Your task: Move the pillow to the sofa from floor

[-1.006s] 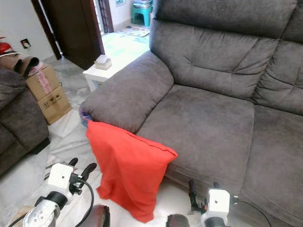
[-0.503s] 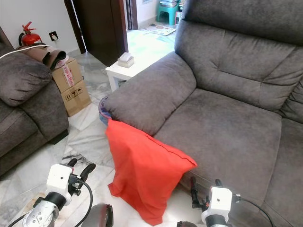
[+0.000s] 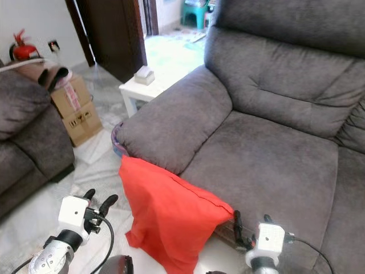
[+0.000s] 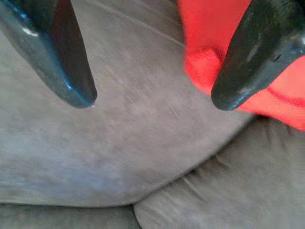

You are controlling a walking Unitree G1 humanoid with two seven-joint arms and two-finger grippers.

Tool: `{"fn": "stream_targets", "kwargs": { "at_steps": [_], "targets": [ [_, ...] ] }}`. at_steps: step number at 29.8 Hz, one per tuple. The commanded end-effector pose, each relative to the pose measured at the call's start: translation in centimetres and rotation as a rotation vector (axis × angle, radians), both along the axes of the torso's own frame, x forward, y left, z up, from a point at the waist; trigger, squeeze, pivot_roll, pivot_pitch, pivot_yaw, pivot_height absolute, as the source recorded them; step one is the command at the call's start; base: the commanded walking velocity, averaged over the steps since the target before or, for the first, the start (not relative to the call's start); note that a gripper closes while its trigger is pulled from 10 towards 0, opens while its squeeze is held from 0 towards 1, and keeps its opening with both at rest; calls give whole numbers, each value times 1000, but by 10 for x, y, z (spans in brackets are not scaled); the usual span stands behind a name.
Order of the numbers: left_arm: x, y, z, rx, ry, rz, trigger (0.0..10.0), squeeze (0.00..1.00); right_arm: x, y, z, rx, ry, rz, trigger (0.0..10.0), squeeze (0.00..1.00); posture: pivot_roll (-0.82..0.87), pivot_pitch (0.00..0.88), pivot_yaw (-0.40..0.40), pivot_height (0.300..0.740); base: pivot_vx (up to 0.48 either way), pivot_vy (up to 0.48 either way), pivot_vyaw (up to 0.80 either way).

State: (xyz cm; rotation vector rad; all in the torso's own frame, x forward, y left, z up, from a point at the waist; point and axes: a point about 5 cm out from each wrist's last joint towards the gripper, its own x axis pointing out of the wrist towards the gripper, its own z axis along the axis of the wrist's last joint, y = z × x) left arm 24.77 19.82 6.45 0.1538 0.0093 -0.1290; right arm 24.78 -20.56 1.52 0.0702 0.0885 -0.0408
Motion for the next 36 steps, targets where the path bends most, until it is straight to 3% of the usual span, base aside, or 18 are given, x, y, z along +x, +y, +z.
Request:
{"fn": "stream_targets", "kwargs": {
  "at_steps": [1, 8, 9, 10, 11, 12, 16, 22, 28, 31, 36],
  "targets": [
    [-2, -3, -2, -8, 7, -9, 10000, 0, -4, -15, 0, 13, 8, -50, 10000, 0, -11, 106, 41, 595, 0, 0, 0],
    [-3, -4, -3, -8, 10, -11, 10000, 0, 18, -27, 19, -2, -31, 16, 10000, 0, -6, 105, 34, 595, 0, 0, 0],
    [-3, -4, -4, -8, 10, -10, 10000, 0, 20, -27, 21, -6, -32, 31, 10000, 729, -4, 105, 32, 595, 0, 0, 0],
    [-3, -4, -4, -8, 10, -10, 10000, 0, 20, -27, 21, -6, -32, 31, 10000, 729, -4, 105, 32, 595, 0, 0, 0],
    [-3, -4, -4, -9, 10, -10, 10000, 0, 27, -26, 26, -18, -34, 98, 10000, 1000, -1, 104, 29, 595, 0, 0, 0],
    [-4, -5, -4, -10, 9, -9, 10000, 0, 35, -22, 31, -27, -30, 191, 10000, 1000, 2, 104, 26, 595, 0, 0, 0],
    [-4, -5, -4, -10, 8, -7, 10000, 0, 43, -16, 37, -78, -10, 332, 10000, 1000, 8, 104, 21, 595, 0, 0, 0],
    [-9, -5, -3, -12, 6, -1, 10000, 0, 58, -4, 42, -356, 87, 614, 10000, 1000, 38, 113, -3, 595, 0, 0, 0],
    [-13, -3, -3, -15, 4, 16, 10000, 0, 67, 8, 46, -379, 111, 719, 10000, 1000, 67, 124, -24, 595, 0, 0, 0],
    [-18, 0, -2, -14, 4, 32, 10000, 0, 71, 14, 49, -328, 145, 807, 10000, 1000, 86, 129, -33, 595, 0, 0, 0],
    [-25, 1, -4, -15, 15, 44, 10000, 0, 73, 13, 49, -359, 191, 861, 10000, 1000, 94, 134, -44, 595, 0, 0, 0]
  ]
}}
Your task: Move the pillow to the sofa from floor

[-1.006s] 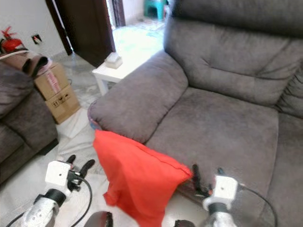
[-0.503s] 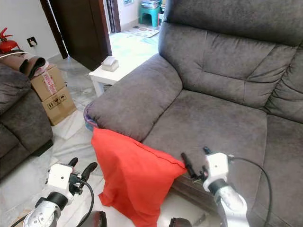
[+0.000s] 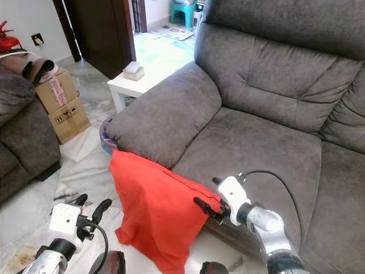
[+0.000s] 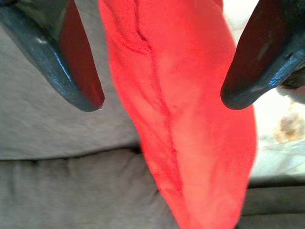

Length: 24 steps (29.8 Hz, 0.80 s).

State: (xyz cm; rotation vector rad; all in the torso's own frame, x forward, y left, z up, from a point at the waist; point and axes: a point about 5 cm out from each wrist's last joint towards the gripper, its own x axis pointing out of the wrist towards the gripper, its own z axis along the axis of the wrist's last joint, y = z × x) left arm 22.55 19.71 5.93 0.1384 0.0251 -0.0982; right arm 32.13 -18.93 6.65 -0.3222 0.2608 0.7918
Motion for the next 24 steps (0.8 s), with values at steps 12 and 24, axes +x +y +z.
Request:
{"fn": "stream_targets", "kwargs": {
  "at_steps": [12, 24],
  "targets": [
    [-9, -3, -3, -14, 26, 8, 10000, 0, -9, -6, -22, -109, 149, 1, 10000, 0, 104, 137, -54, 595, 0, 0, 0],
    [-13, -5, -3, -15, 41, -2, 10000, 0, -4, -3, -22, -82, 123, -94, 10000, 0, 104, 141, -51, 595, 0, 0, 0]
  ]
}}
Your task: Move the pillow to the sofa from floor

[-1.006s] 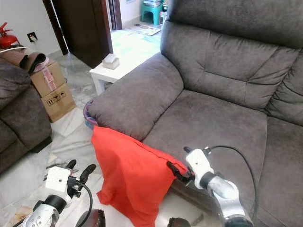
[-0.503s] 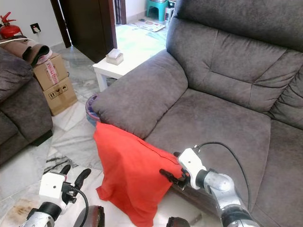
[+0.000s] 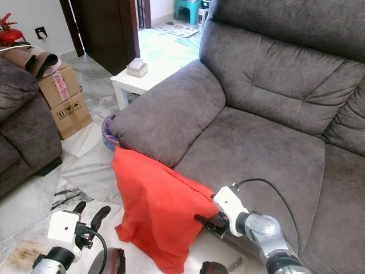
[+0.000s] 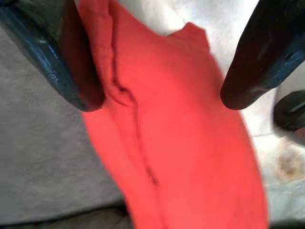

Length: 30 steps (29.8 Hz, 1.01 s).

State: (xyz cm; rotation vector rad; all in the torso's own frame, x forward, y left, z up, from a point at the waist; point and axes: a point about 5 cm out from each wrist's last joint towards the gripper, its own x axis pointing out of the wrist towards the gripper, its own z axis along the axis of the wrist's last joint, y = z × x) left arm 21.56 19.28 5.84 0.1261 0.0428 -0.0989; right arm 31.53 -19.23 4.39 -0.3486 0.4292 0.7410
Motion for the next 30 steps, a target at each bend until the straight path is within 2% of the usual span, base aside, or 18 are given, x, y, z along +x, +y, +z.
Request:
{"fn": "stream_targets", "kwargs": {
  "at_steps": [1, 4, 7, 13, 22, 26, 30],
  "targets": [
    [-4, 0, -2, -4, 23, -3, 10000, 0, 2, 0, 0, 6, -9, -37, 10000, 0, 104, 141, -51, 595, 0, 0, 0],
    [-6, 0, -3, -4, 31, -6, 10000, 0, -3, 5, -7, -8, 4, -22, 10000, 0, 111, 153, -49, 595, 0, 0, 0],
    [-8, 2, -3, -1, 39, -4, 10000, 0, -8, 11, -14, 38, 30, -47, 10000, 0, 119, 162, -45, 595, 0, 0, 0],
    [-13, 4, -3, 5, 52, -6, 10000, 0, -15, 19, -24, 57, 66, -40, 10000, 0, 124, 180, -37, 595, 0, 0, 0],
    [-15, 2, -2, 7, 61, -12, 10000, 0, -14, 25, -27, 110, 62, -124, 10000, 0, 130, 188, -33, 595, 0, 0, 0],
    [-16, 1, -2, 9, 62, -11, 10000, 0, -10, 27, -23, 187, 42, -210, 10000, 0, 134, 191, -33, 595, 0, 0, 0],
    [-16, 1, -1, 11, 64, -10, 10000, 0, -11, 30, -26, 177, 45, -212, 10000, 0, 142, 198, -34, 595, 0, 0, 0]
  ]
}}
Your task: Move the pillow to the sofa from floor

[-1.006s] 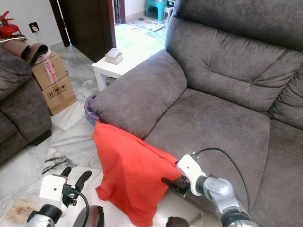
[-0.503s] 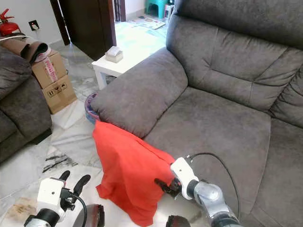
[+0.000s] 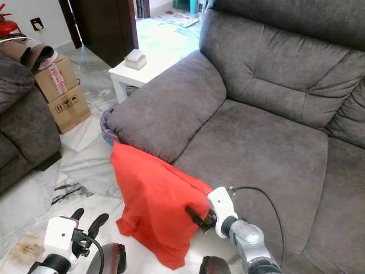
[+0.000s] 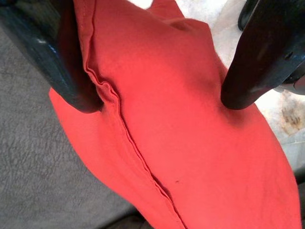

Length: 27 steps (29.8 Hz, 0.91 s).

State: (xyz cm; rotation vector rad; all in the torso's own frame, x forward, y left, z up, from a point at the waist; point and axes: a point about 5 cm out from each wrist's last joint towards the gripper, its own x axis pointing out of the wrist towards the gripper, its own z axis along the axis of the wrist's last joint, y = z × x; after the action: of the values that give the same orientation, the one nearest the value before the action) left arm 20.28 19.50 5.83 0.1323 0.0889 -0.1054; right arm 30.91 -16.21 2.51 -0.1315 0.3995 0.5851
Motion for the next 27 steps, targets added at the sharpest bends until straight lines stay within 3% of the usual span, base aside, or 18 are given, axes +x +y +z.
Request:
{"fn": "stream_targets", "kwargs": {
  "at_steps": [1, 2, 3, 13, 27],
  "targets": [
    [-4, -1, -1, 4, 21, -6, 10000, 0, -7, 0, -10, -37, 39, -8, 2745, 0, 142, 196, -34, 595, 0, 0, 0],
    [-4, -1, -1, 4, 21, -6, 10000, 0, -8, 1, -11, -55, 41, -5, 2745, 0, 142, 196, -34, 595, 0, 0, 0],
    [-4, -1, -1, 4, 22, -5, 10000, 0, -9, 2, -13, -59, 41, 7, 0, 0, 143, 196, -34, 595, 0, 0, 0],
    [1, -3, 0, 12, 17, -20, 10000, 0, -5, 5, -9, -17, 9, -53, 0, 0, 144, 184, -28, 595, 0, 0, 0],
    [10, -7, 2, 19, 8, -57, 10000, 0, -9, 5, -12, -44, 6, -41, 0, 0, 116, 165, -9, 595, 0, 0, 0]
  ]
}}
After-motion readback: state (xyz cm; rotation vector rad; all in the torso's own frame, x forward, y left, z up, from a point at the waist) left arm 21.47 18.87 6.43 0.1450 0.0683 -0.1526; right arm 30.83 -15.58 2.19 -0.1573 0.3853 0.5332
